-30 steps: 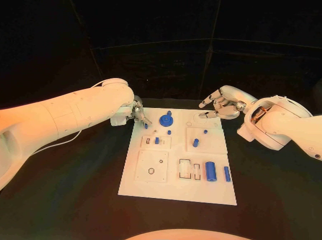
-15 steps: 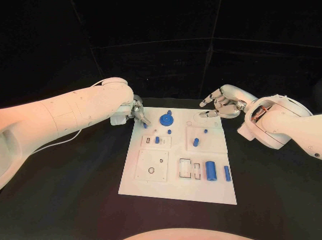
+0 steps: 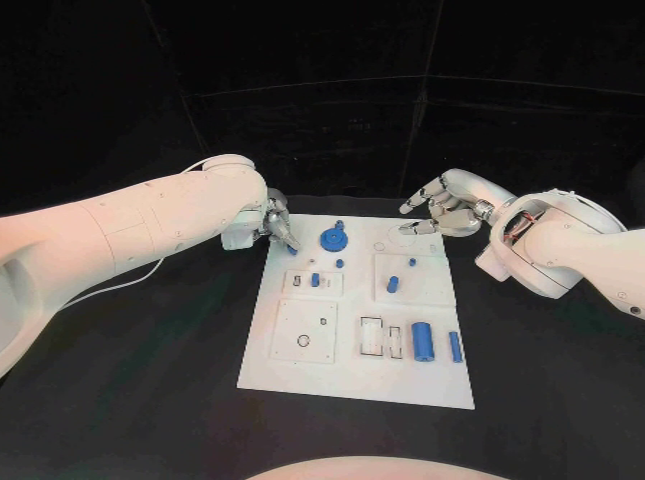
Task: Assemble the parts on the task board
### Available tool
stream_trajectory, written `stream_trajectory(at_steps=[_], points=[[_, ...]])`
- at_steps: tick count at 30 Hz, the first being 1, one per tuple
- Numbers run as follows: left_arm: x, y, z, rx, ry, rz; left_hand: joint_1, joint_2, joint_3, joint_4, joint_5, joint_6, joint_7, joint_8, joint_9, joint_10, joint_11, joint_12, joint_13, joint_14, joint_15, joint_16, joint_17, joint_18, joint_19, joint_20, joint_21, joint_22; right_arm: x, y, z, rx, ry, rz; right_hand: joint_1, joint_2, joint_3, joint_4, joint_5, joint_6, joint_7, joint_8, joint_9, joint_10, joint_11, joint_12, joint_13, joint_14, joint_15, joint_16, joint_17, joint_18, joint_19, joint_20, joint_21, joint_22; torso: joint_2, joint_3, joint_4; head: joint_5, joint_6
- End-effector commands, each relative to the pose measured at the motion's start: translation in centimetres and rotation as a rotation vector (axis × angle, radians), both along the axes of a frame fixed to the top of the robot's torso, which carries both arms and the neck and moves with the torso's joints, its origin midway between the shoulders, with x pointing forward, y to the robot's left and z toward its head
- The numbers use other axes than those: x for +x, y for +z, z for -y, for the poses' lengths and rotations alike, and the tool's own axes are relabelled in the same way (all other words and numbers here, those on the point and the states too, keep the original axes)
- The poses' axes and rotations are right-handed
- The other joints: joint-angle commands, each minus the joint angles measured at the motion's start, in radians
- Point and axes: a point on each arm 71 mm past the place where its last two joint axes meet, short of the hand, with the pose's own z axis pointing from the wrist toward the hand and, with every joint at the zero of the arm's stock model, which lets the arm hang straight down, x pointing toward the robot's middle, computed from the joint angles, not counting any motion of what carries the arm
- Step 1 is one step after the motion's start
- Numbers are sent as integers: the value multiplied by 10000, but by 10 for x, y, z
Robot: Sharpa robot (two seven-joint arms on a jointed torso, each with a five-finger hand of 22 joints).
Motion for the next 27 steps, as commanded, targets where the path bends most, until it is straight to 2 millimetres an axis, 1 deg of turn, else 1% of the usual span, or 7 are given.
stream_trajectory(at_steps=[1,2,6,9,13,17,27], points=[[0,2,2,-549,-18,142,-80,-163,1113,-609,42,108,13,9,-27,33,30,-36,-18,1056,97,30,2634,-16,-50,35,-73,-4,0,2,-1,-4,63,76,-57,14,-29,31,4,82,3,52,-3,-34,-12,-10,0,381,-78,-29,-10,177,-84,1,-33,-13,-3,5,6,-11,8],[0,2,1,-626,10,173,-231,-344,1499,-680,23,116,67,37,-26,53,31,-46,-36,1056,55,30,2634,-19,-55,59,-93,-14,0,2,-1,-5,60,77,-57,14,-29,31,4,82,3,52,-3,-34,-12,-10,0,381,-78,-29,-10,177,-84,1,-33,-13,-6,7,10,-13,10],[-2,4,-1,-1028,234,335,-399,-665,2324,-940,48,151,11,123,-1,120,9,-23,-17,1056,79,30,2634,-7,-56,42,-122,-24,0,2,0,2,45,95,-57,14,-29,31,4,82,3,52,-3,-34,-12,-10,0,381,-78,-29,-10,177,-84,1,-33,-13,-14,8,30,-35,61],[-4,5,-3,-1304,375,451,-890,-1026,3323,-1147,41,226,18,206,18,286,-7,50,63,1056,89,30,2634,-10,-36,38,-124,8,0,2,0,17,43,121,-34,26,-28,28,16,86,2,56,-2,-23,-14,10,17,383,-80,-30,-6,178,-87,-1,-38,-20,-11,7,34,-20,75],[-10,8,-4,-1881,515,612,-1119,-1221,3733,-1305,232,276,-18,285,54,370,-3,100,125,1056,67,30,2634,-18,-16,35,-109,45,0,2,1,16,20,128,-27,30,-28,28,19,87,2,57,-2,-19,-15,16,22,383,-80,-30,-5,179,-87,-1,-40,-22,-15,9,51,0,49],[-19,10,-4,-2367,393,838,-1338,-1454,4062,-1468,833,353,-45,400,118,433,-30,81,116,1056,47,30,2634,-20,-5,19,-107,65,0,2,2,11,11,124,-27,30,-28,28,19,87,2,57,-2,-19,-15,16,22,383,-80,-30,-5,179,-87,-1,-40,-22,-13,0,45,19,46],[-46,14,-11,-2958,182,1824,-1486,-1675,4321,-1643,967,403,-83,521,194,458,-69,-137,-150,1056,20,30,2634,-24,10,-4,-99,95,0,2,4,-4,-31,115,-27,30,-28,28,19,87,2,57,-2,-19,-15,16,22,383,-80,-30,-5,179,-87,-1,-40,-22,-27,12,56,89,41]])
